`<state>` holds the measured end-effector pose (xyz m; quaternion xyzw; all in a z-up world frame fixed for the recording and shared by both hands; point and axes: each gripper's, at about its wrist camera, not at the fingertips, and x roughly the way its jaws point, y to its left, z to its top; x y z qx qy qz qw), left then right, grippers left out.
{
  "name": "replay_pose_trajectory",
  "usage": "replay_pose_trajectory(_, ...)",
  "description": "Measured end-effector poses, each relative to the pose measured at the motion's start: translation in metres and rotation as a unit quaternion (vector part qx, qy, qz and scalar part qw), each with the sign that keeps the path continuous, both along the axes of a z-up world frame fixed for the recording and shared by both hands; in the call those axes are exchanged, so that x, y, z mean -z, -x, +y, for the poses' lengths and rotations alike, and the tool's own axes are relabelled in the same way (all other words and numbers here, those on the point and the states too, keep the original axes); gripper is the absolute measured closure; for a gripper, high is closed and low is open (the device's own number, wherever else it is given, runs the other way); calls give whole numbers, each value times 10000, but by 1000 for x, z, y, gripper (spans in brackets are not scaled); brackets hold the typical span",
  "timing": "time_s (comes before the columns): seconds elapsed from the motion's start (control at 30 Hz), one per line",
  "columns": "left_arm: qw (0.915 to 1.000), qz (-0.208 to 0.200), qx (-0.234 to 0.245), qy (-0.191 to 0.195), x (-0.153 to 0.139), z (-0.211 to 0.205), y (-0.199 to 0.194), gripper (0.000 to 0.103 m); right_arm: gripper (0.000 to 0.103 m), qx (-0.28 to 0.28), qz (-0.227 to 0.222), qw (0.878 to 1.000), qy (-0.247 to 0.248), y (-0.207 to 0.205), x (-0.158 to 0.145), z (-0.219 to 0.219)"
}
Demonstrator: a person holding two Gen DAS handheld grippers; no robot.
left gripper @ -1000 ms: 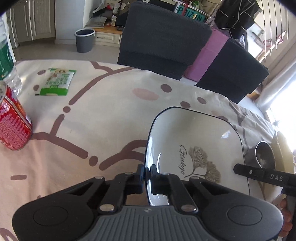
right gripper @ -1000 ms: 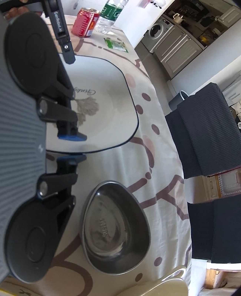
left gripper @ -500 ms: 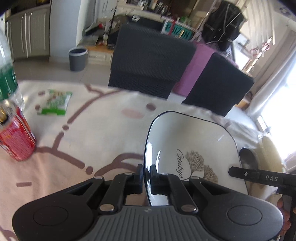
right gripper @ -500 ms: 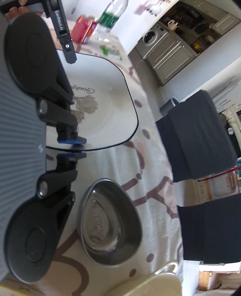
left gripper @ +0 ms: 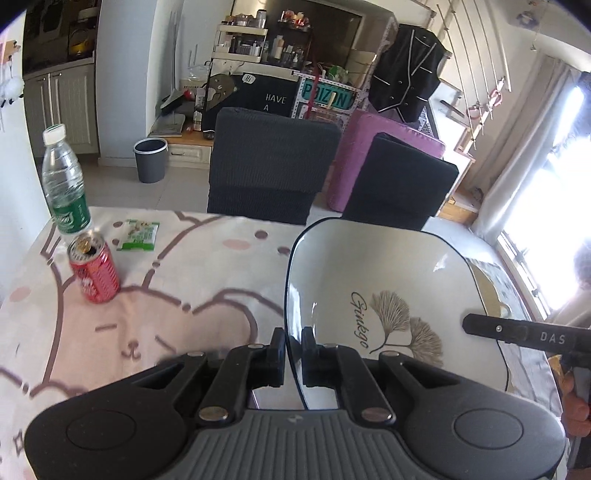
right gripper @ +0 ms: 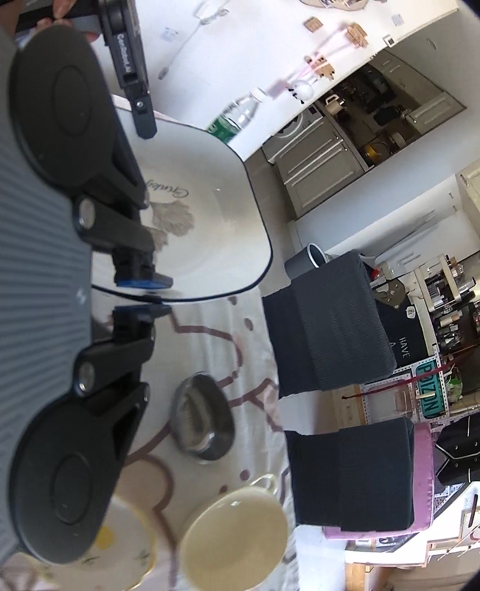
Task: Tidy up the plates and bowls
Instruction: 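Lift the white plate with both grippers and lower it onto the table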
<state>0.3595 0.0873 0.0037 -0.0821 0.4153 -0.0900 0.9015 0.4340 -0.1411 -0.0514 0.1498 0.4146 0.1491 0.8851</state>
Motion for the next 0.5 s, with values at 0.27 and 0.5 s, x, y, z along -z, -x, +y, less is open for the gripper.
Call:
replay_pose_trajectory(0.27, 9989, 451, -52, -82, 38, -6, 66, 95, 92, -9, 374, 9993, 1, 75, 35, -7)
replay_pose_trajectory(0.5, 9958, 912, -106, -6, 84, 2, 98, 94, 92, -202, 889, 9949, 437, 108, 72, 6)
